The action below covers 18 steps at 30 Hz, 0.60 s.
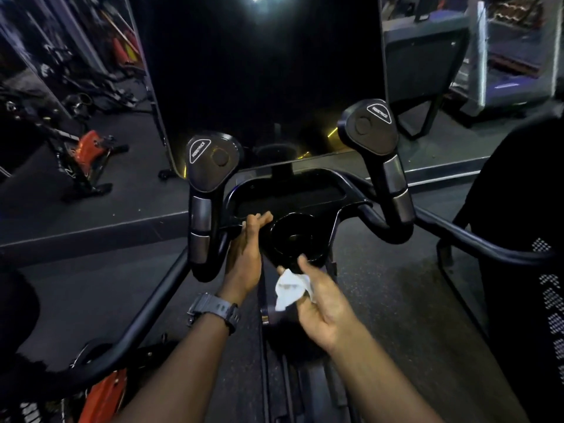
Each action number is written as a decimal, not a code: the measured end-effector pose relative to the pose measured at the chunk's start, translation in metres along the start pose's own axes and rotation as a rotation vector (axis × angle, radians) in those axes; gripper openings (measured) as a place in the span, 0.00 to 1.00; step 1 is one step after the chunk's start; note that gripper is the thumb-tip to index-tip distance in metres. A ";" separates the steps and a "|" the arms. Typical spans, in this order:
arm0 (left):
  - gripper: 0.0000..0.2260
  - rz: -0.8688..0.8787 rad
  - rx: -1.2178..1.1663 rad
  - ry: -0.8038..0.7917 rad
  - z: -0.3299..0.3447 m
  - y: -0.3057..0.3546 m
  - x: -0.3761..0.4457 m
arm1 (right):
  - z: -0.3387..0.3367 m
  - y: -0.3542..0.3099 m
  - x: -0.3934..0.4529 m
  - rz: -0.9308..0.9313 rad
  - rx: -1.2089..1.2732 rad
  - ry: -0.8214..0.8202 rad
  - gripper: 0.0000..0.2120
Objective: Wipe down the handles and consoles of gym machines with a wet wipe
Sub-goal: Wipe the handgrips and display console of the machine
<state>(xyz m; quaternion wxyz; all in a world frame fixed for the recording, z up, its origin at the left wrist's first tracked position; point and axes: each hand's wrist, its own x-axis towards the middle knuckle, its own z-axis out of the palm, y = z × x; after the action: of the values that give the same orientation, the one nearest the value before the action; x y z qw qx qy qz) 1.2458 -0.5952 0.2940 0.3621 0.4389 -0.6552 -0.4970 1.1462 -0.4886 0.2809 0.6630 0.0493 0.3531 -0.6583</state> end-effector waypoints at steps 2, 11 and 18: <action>0.38 0.004 -0.021 -0.001 -0.001 0.000 -0.001 | -0.007 -0.001 -0.017 -0.166 -0.317 0.029 0.08; 0.34 -0.046 -0.232 0.133 0.007 0.010 0.006 | 0.041 -0.021 0.045 -1.305 -2.157 0.056 0.13; 0.40 -0.097 -0.314 0.415 0.007 0.012 0.020 | 0.037 -0.022 0.062 -1.215 -2.548 -0.313 0.26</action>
<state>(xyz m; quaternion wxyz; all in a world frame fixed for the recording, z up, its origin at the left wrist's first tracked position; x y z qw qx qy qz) 1.2304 -0.6098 0.3046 0.5282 0.5007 -0.4599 -0.5087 1.1342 -0.5632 0.2843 -0.0969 -0.8017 0.5855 -0.0714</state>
